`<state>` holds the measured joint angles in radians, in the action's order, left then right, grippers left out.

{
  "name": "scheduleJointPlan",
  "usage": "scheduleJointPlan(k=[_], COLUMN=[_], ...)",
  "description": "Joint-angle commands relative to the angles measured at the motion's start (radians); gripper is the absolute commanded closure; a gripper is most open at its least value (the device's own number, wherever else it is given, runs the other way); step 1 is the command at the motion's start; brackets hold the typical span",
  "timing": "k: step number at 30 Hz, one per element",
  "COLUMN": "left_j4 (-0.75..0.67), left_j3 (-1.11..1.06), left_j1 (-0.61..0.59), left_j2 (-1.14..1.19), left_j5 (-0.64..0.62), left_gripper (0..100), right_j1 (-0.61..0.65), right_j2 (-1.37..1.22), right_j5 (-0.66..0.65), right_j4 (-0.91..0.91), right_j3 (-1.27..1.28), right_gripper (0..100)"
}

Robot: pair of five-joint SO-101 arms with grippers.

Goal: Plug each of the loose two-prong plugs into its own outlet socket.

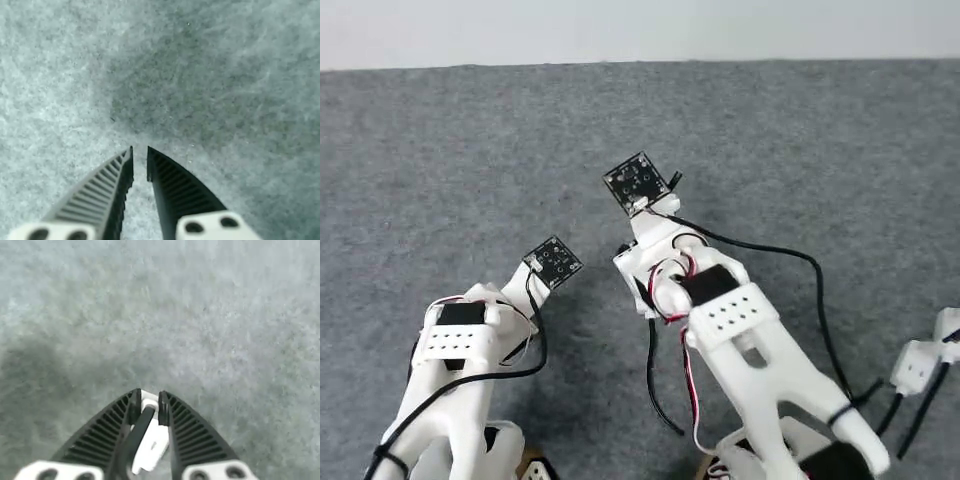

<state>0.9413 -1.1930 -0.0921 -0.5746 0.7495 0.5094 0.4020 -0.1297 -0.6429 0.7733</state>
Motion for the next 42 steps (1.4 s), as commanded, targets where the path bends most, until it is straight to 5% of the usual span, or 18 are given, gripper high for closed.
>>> scheduleJointPlan(k=[1,34,42], left_j4=[-0.02,-0.02,-0.02], left_j3=[0.008,0.008,0.008], left_j1=[-0.008,-0.012,-0.012], left_j2=[-0.021,-0.023,-0.023], left_j5=[-0.014,-0.014,-0.014], left_gripper=[96,96,96], right_j1=[-0.033,-0.056,-0.061], right_j2=[-0.045,-0.11,-0.288], right_j5=[-0.014,-0.032,-0.043], right_j4=[0.027,-0.022,-0.027], right_j3=[-0.063,-0.048,-0.044], right_gripper=[99.1,99.1,99.1])
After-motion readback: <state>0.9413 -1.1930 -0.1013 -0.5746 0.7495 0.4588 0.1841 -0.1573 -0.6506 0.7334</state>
